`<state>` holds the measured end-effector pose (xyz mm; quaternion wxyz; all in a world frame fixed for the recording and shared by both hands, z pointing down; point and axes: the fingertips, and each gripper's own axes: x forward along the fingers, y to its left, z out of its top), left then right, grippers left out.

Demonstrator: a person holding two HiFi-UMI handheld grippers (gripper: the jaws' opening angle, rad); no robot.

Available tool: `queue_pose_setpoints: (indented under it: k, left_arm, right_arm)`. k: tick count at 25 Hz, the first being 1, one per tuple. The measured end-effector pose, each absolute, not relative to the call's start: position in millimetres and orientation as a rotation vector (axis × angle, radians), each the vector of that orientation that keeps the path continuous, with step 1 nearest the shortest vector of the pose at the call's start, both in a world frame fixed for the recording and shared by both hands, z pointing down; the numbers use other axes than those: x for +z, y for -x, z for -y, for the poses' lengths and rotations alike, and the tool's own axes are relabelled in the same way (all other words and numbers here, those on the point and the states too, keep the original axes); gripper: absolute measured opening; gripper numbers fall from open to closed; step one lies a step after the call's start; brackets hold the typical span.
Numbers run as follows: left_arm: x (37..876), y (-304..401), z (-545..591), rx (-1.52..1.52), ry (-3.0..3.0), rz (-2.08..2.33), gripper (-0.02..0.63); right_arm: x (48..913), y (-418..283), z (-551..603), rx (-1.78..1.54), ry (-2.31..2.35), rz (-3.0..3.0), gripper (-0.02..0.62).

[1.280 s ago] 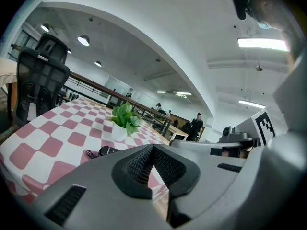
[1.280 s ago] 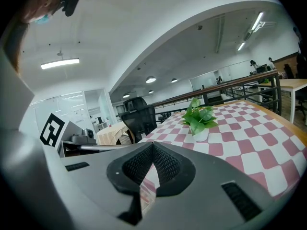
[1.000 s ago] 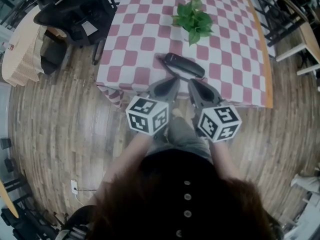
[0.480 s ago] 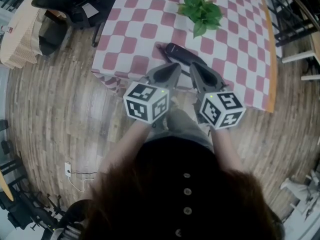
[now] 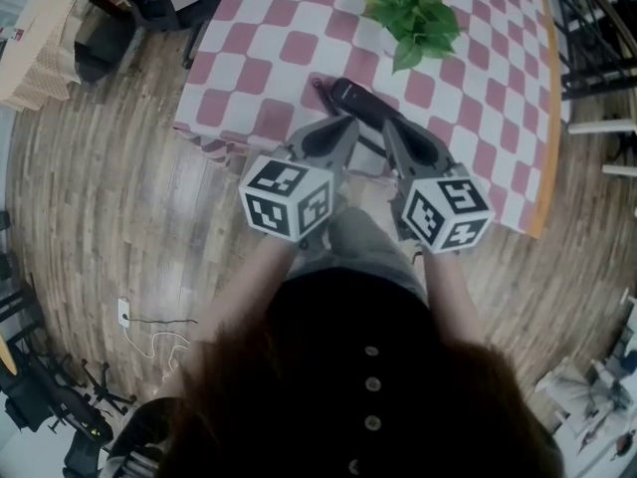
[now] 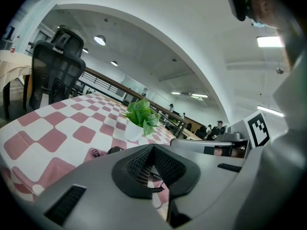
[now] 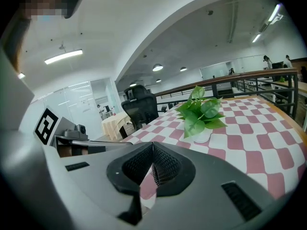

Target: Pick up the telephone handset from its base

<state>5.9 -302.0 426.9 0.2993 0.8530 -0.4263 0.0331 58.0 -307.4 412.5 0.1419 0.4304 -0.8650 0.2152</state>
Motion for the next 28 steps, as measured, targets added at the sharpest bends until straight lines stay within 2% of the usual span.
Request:
queue_pose_setpoints:
  k: [20,28]
  left_arm:
    - [471,-11,315,0.103,-2.124,1.162,0.006]
    - [489,-18,309,0.09,-2.061,1.139,0.006]
  right_arm:
    - [460,-47,334,0.406,-0.871,2.349,0.015]
    - [481,-43,337,0.312,-0.704,2.251,0.098]
